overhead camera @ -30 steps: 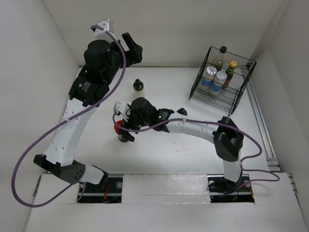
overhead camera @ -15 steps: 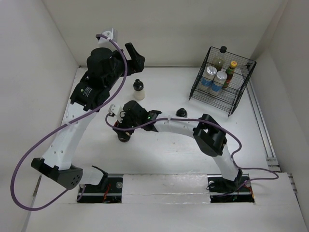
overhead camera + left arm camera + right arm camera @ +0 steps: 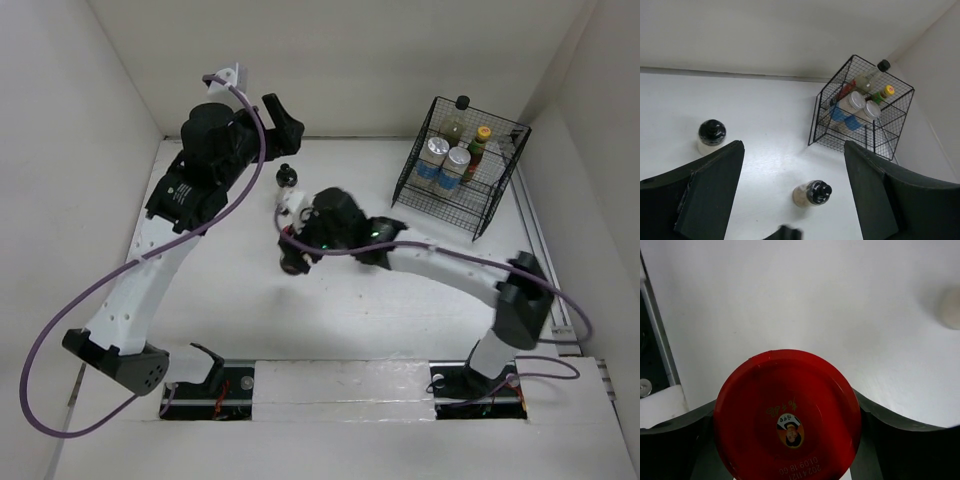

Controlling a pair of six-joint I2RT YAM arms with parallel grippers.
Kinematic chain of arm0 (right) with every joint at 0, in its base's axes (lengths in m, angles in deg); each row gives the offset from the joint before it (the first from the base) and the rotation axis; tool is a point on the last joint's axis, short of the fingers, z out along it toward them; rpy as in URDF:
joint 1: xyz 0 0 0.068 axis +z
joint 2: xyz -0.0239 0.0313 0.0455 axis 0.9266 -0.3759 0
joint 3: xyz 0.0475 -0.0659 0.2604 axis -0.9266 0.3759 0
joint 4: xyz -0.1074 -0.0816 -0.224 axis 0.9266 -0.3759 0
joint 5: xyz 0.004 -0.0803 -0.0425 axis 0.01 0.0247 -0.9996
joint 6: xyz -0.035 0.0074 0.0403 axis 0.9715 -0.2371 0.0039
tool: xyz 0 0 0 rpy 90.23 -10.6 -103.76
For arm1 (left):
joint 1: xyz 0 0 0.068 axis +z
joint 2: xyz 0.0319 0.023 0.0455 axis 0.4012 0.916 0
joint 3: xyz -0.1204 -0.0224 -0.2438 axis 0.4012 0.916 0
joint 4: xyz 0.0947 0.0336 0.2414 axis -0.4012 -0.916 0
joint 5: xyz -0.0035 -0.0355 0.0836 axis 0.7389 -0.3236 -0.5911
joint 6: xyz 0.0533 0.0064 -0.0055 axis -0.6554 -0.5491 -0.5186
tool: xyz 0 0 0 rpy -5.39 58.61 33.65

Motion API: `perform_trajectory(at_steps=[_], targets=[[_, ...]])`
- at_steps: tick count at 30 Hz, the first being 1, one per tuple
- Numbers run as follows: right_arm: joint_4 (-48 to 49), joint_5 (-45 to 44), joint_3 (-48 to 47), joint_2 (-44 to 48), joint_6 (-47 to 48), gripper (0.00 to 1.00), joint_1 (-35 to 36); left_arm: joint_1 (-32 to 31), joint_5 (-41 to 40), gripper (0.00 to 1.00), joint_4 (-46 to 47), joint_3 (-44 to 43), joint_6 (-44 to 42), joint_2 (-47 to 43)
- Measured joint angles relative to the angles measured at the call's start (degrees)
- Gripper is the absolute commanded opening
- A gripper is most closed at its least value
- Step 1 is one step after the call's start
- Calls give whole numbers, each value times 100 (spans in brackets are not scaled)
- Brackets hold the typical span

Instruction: Organize the condiment bottles

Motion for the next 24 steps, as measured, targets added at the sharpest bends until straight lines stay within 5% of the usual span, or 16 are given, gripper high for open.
perform_trajectory(at_steps=[5,9,17,24], targets=[[-177,-291,315,1912,-164,22,-1080,-232,638,77,57,-131,-22,376],[-229,-625,219,2758,-208,21,-2627,-385,1198,77,87,-131,-24,839],[-994,-1005,-389,2122,-216,20,-5084,-1379,1226,77,129,4,-179,1528],[-1152,-894,-684,1360,-323,19,-6172,-1746,1196,78,210,332,-413,1635]])
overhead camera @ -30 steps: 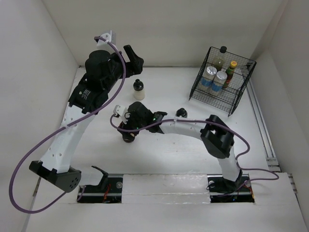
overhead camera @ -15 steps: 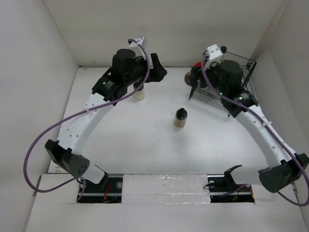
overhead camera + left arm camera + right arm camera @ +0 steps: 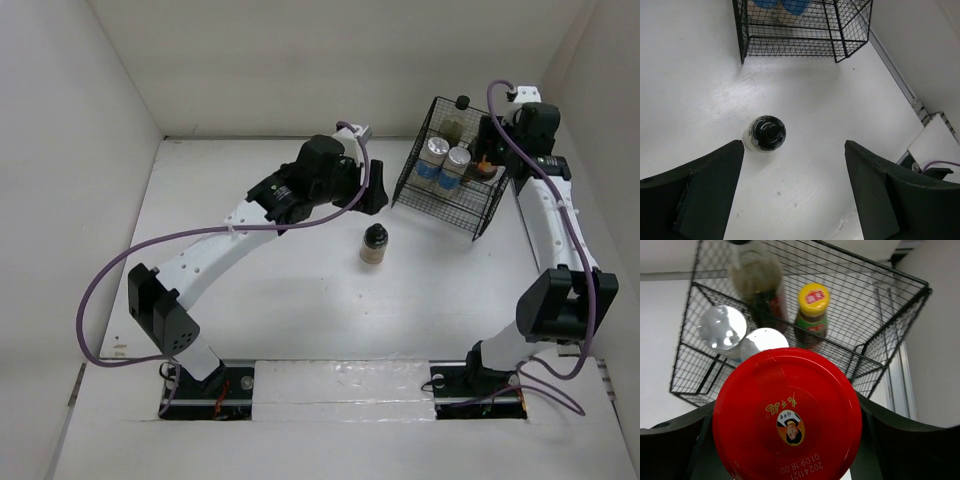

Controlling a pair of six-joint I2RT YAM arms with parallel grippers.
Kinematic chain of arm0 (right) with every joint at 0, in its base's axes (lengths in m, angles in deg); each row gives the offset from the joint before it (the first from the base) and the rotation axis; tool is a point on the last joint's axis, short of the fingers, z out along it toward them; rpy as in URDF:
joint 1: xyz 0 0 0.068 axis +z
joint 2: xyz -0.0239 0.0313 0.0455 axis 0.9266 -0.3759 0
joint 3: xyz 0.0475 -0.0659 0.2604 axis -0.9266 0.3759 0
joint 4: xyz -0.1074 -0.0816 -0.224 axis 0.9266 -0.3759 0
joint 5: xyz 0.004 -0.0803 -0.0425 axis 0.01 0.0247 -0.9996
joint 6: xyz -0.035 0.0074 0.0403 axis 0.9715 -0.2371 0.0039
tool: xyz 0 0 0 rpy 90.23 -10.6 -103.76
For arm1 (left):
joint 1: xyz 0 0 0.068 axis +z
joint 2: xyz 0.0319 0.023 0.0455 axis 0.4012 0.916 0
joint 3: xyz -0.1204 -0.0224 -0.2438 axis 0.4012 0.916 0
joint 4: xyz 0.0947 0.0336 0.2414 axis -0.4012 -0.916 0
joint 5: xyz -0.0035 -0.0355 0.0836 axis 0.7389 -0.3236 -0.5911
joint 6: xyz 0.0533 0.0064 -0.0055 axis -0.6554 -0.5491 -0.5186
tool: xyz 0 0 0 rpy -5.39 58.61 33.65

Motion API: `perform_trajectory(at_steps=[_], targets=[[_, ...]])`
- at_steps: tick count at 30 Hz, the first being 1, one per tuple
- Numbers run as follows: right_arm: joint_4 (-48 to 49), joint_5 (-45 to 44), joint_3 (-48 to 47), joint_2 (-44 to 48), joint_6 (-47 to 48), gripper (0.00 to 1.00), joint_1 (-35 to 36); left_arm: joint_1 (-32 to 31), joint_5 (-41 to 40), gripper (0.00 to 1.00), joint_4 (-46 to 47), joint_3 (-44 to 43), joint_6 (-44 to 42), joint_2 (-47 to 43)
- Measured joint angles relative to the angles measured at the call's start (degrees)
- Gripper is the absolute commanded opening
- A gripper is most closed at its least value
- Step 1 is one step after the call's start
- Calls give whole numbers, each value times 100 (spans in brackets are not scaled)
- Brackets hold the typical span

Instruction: Organize the condiment bottles

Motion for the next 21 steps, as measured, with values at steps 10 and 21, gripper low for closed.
perform_trajectory(at_steps=[10,21], targets=[[337,55,-190,-599,-190,19,-501,26,-70,78,83,498,-212,0],[968,13,-127,-988,-367,19,-501,26,-153,78,127,511,-291,0]])
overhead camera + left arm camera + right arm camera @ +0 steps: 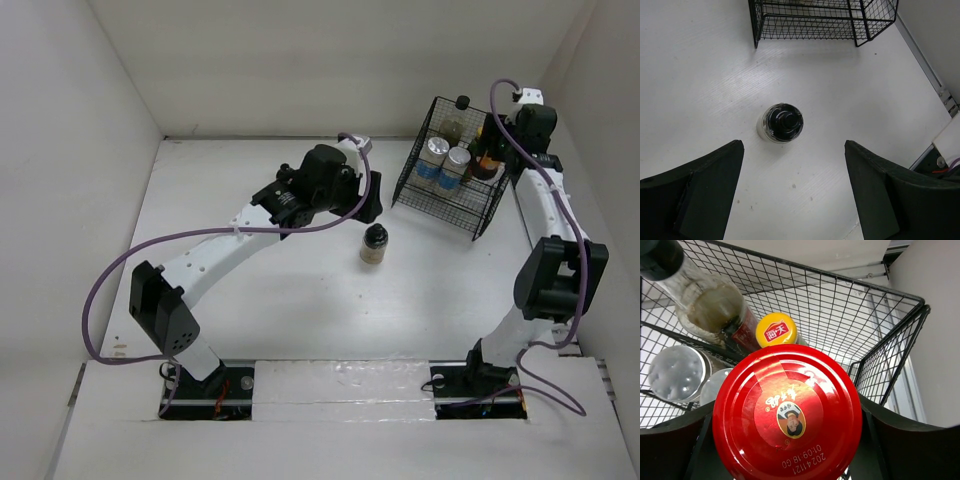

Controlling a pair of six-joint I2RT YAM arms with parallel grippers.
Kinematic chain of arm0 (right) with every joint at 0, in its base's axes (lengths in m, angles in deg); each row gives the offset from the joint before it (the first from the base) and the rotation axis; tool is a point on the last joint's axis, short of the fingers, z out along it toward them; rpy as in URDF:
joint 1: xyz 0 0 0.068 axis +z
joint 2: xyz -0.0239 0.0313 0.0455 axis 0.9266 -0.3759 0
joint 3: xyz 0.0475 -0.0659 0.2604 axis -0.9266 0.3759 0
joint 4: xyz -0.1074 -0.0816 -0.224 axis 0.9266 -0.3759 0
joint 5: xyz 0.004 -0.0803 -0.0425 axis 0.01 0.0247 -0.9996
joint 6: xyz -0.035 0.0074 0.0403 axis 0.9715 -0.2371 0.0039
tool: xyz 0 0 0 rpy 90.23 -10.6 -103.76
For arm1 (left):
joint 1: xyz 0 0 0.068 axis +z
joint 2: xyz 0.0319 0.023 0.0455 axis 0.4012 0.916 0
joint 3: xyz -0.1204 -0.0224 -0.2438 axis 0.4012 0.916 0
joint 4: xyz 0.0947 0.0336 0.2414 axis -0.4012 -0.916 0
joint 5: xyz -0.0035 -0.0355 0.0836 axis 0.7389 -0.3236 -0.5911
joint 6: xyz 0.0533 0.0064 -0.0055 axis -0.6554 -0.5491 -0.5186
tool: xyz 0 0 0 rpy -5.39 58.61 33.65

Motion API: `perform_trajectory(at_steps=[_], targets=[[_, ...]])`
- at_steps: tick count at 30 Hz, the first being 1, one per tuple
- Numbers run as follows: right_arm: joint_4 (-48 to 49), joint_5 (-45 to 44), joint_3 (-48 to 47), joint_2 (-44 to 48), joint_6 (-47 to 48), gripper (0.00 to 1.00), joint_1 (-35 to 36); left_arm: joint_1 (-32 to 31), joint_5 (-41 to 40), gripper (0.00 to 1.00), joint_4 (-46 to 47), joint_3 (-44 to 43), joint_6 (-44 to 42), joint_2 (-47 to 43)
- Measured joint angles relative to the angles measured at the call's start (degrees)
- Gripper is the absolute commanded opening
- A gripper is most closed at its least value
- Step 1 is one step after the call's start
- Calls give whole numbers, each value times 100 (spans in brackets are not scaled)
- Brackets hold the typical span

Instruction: Organize the condiment bottles

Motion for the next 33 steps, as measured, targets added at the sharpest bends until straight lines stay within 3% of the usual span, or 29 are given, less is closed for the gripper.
perform_trajectory(at_steps=[7,10,17,23,28,33], targets=[[282,-107,531,-28,-50,20,15,37,11,78,0,0,-4,11],[374,-138,675,-61,-52,25,39,81,46,78,-2,-2,-4,55],[527,-136,922,-319,-140,56,48,168,136,78,-68,-59,2,232],[667,-155,1045,-428,-310,65,68,177,157,78,-160,-199,2,299],[837,-289,1113,-417,-422,85,136,203,149,78,-195,-343,2,299],[918,-420,1108,-197,-437,90,240,225,76,78,-236,-549,-4,299]])
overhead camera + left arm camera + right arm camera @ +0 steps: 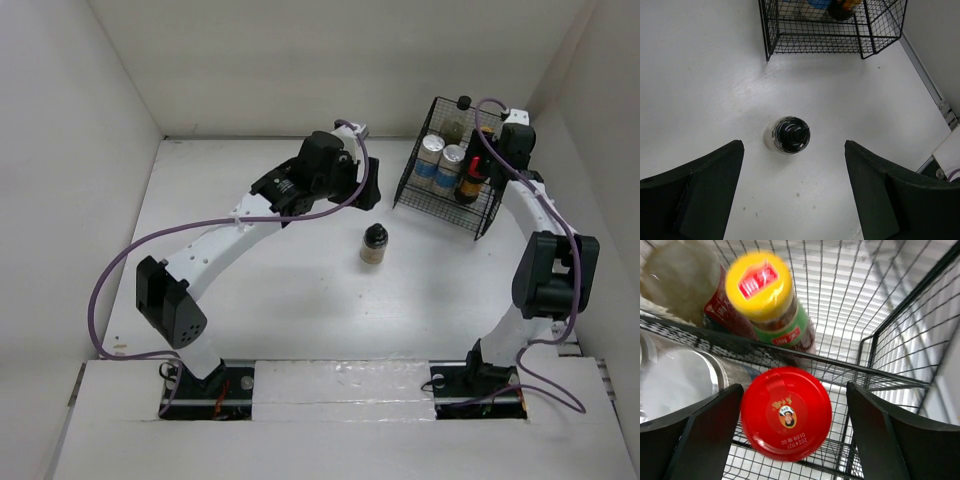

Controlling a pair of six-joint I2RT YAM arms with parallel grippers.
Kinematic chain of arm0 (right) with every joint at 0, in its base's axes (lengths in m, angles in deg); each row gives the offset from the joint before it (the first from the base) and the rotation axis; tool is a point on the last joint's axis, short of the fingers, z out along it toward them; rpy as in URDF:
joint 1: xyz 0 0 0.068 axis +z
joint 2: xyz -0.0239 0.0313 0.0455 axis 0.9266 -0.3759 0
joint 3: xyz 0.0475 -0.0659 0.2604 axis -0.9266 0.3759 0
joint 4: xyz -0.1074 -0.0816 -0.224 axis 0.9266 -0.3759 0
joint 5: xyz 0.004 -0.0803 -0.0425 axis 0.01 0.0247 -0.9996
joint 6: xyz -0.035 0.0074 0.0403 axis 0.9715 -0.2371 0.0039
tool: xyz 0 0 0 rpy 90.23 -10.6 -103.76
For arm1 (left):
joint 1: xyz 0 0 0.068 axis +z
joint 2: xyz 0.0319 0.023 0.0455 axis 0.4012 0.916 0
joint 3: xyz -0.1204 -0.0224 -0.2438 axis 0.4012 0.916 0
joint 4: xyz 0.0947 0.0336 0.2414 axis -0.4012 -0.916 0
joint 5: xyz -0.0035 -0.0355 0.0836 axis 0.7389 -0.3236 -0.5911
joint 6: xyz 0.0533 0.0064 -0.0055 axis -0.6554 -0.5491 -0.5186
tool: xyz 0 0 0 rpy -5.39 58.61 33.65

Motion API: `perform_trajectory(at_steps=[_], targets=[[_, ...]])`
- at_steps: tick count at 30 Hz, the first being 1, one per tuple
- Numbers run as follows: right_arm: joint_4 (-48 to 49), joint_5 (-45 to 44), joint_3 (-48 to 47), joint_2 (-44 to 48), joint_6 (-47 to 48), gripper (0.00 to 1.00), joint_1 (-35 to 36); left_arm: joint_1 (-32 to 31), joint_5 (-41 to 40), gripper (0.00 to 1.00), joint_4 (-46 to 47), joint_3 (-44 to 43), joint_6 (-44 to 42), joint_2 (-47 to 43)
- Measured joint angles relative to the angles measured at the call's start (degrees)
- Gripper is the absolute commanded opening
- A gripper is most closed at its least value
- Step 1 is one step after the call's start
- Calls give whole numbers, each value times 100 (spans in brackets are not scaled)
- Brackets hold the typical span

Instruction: Organize the condiment bottles

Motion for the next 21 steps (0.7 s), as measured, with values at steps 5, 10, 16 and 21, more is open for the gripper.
perform_trajectory(at_steps=[5,10,16,21], targets=[[-2,-229,-33,448,0,88,26,2,-55,78,-31,-59,-4,0],[22,-525,-11,1123,85,60,212,2,-125,75,-142,-149,-2,22],[155,-424,866,2356,358,14,1504,2,-435,66,-326,-1032,48,149],[9,118,1847,2868,306,73,3034,61,-949,58,-358,-1532,232,107]])
